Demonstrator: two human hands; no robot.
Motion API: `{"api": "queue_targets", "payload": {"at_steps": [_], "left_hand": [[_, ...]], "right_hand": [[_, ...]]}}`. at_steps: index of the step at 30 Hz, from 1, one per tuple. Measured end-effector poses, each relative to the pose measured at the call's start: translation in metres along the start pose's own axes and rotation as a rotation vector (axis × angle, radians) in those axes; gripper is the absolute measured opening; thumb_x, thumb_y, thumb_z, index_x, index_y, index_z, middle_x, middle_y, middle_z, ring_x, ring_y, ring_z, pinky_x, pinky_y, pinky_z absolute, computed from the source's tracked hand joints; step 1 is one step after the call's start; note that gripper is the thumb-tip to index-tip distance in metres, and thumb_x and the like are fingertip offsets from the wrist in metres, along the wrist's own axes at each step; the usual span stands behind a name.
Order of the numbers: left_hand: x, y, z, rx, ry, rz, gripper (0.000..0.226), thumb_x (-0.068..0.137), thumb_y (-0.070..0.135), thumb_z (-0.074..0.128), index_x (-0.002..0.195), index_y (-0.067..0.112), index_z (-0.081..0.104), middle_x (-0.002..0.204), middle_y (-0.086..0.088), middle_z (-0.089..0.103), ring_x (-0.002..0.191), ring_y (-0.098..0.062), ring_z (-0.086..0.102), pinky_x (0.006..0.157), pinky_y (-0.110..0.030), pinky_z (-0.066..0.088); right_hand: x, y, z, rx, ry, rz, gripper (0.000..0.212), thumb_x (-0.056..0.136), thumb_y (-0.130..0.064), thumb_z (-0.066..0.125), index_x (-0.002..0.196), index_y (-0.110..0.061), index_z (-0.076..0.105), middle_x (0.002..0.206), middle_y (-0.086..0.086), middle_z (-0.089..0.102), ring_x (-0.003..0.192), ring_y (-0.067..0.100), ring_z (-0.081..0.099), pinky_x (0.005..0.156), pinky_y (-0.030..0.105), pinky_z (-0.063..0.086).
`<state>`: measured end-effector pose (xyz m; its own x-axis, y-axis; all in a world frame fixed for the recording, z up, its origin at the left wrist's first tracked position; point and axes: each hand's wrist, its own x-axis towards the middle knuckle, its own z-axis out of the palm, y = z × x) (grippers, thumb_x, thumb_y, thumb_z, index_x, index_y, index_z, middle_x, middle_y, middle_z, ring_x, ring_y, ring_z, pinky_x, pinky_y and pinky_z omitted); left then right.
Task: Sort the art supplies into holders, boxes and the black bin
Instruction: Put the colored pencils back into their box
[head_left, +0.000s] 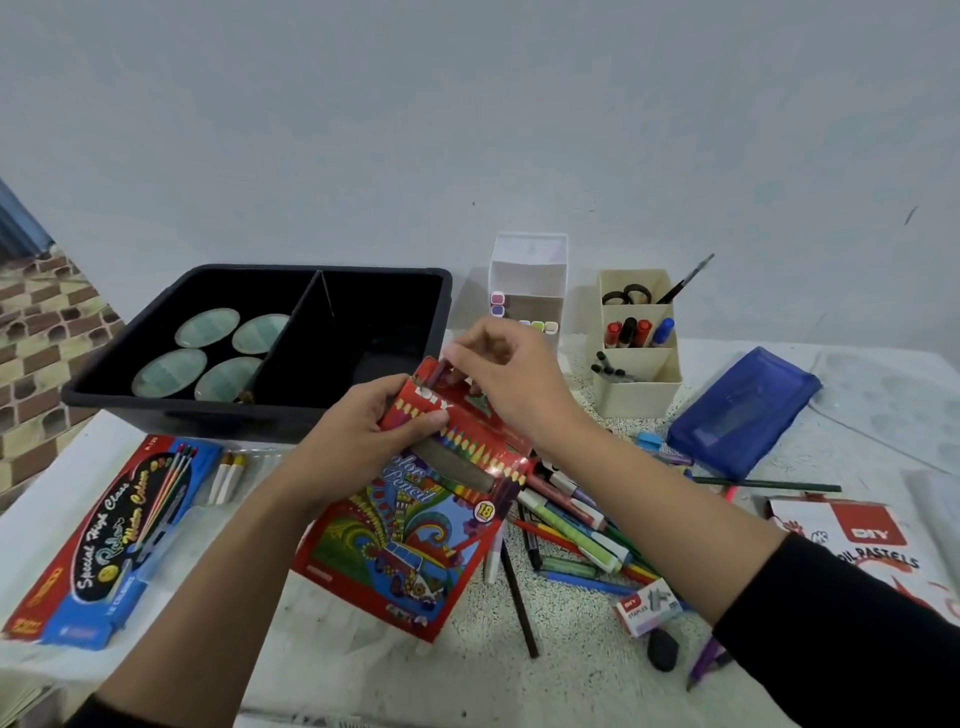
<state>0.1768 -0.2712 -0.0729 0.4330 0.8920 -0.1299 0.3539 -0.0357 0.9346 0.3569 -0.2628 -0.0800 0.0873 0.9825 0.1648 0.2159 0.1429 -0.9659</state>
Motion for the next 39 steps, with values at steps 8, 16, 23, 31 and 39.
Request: {"api": "queue_targets", "payload": {"at_steps": [8, 16, 23, 31, 39], "left_hand": [[-0.001, -0.004, -0.011, -0.017, 0.085, 0.011, 0.016, 0.096, 0.027, 0.064, 0.108, 0.017, 0.064, 0.095, -0.002, 0.077, 0.082, -0.020, 0.076, 0.063, -0.025, 0.061], [-0.007, -0.021, -0.022, 0.014, 0.157, -0.043, 0.017, 0.096, 0.032, 0.063, 0.107, 0.019, 0.062, 0.094, 0.003, 0.077, 0.081, -0.018, 0.077, 0.061, -0.024, 0.059], [-0.007, -0.027, -0.020, 0.033, 0.149, -0.040, 0.016, 0.096, 0.034, 0.062, 0.106, 0.022, 0.062, 0.094, 0.004, 0.077, 0.081, -0.017, 0.077, 0.065, -0.028, 0.060], [-0.005, -0.024, -0.022, 0.029, 0.166, -0.012, 0.015, 0.096, 0.032, 0.061, 0.106, 0.021, 0.061, 0.094, 0.006, 0.077, 0.080, -0.016, 0.076, 0.060, -0.022, 0.059], [-0.006, -0.025, -0.023, 0.027, 0.163, -0.028, 0.016, 0.095, 0.036, 0.061, 0.107, 0.025, 0.060, 0.095, 0.010, 0.076, 0.084, -0.014, 0.076, 0.063, -0.024, 0.060]], "right_hand": [[-0.010, 0.000, -0.007, -0.274, -0.141, -0.167, 0.024, 0.099, -0.035, 0.060, 0.101, -0.018, 0.077, 0.103, -0.007, 0.063, 0.095, 0.001, 0.055, 0.084, 0.017, 0.043], [-0.068, 0.065, -0.055, -0.841, -0.425, -0.223, 0.018, 0.089, -0.030, 0.064, 0.074, -0.022, 0.066, 0.072, -0.012, 0.059, 0.068, 0.002, 0.052, 0.069, 0.026, 0.045], [-0.086, 0.101, -0.048, -1.140, -0.371, -0.275, 0.019, 0.081, -0.043, 0.078, 0.083, -0.026, 0.070, 0.093, -0.007, 0.056, 0.097, 0.018, 0.054, 0.081, 0.042, 0.043], [-0.079, 0.092, -0.045, -1.138, -0.392, -0.199, 0.026, 0.094, -0.049, 0.059, 0.102, -0.026, 0.065, 0.107, -0.008, 0.050, 0.106, 0.015, 0.042, 0.092, 0.043, 0.032], [-0.070, 0.092, -0.041, -0.946, -0.378, -0.101, 0.018, 0.099, -0.044, 0.054, 0.095, -0.028, 0.063, 0.100, -0.012, 0.048, 0.100, 0.010, 0.046, 0.094, 0.038, 0.034]]}}
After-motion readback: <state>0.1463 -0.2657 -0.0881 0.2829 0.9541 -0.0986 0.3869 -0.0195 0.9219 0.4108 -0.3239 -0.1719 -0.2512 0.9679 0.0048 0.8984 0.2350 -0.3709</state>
